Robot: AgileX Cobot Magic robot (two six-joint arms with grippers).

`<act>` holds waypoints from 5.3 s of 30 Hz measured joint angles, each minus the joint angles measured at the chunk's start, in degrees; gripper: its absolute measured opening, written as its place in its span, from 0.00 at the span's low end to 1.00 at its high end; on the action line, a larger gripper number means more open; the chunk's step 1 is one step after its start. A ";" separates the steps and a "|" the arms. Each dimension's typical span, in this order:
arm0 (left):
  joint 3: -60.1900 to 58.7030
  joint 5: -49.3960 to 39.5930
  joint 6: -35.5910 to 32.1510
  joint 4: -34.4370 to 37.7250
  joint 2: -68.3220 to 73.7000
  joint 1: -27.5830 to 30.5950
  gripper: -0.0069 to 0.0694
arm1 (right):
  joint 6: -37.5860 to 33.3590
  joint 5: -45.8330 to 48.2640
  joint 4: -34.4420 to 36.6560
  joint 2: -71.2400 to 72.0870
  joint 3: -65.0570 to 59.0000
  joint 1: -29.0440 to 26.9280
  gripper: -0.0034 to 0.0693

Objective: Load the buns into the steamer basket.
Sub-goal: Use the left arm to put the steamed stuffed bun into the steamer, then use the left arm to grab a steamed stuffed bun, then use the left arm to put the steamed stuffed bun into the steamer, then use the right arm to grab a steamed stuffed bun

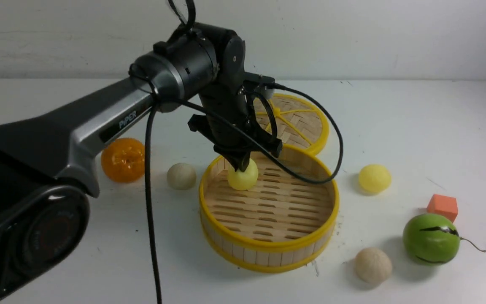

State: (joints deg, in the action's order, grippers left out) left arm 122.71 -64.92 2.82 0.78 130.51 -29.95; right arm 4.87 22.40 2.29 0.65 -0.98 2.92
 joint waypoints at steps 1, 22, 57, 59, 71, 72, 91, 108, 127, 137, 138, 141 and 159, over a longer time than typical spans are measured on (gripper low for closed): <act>0.08 0.00 0.00 -0.16 0.14 0.00 0.07 | 0.00 0.00 0.00 0.00 0.00 0.00 0.38; 0.60 -5.75 3.22 -6.28 -11.82 1.93 0.54 | 0.00 0.00 0.00 0.00 0.00 0.00 0.38; -10.58 9.10 -1.34 -1.70 -1.91 10.85 0.45 | 0.00 0.00 0.00 0.00 0.00 0.00 0.38; -10.58 9.27 -1.46 -2.12 -1.14 10.85 0.44 | 0.00 0.00 0.00 0.00 0.00 0.00 0.38; -10.58 9.43 -1.50 -4.63 -0.30 10.85 0.35 | 0.00 0.00 0.00 0.00 0.00 0.00 0.38; -10.58 9.06 -1.50 -4.63 -0.30 10.85 0.30 | 0.00 0.00 0.00 0.00 0.00 0.00 0.38; -9.57 -5.13 0.25 -4.54 -16.86 2.30 0.07 | 0.00 0.00 0.00 0.00 0.00 0.00 0.38; -10.18 -5.73 -0.01 -7.59 -7.83 -8.13 0.07 | 0.00 0.00 0.00 0.00 0.00 0.00 0.38; -10.08 -3.77 0.73 -9.89 -3.73 -5.44 0.36 | 0.00 0.00 0.00 0.00 0.00 0.00 0.38; -10.20 -5.61 6.99 -4.71 -16.19 -5.44 0.66 | 0.00 0.00 0.00 0.00 0.00 0.00 0.38; -10.28 -5.67 7.43 -3.81 -18.13 -5.44 0.62 | 0.00 0.00 0.00 0.00 0.00 0.00 0.38; -13.15 -5.72 8.08 -1.35 -26.49 -5.44 0.37 | 0.00 0.00 0.00 0.00 0.00 0.00 0.38; -88.30 44.99 7.56 4.86 -82.01 -5.33 0.07 | 0.00 0.00 0.00 0.00 0.00 0.00 0.38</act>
State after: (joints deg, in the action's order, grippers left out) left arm 34.41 -19.94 10.39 5.64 48.50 -35.27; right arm 4.87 22.40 2.29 0.65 -0.98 2.92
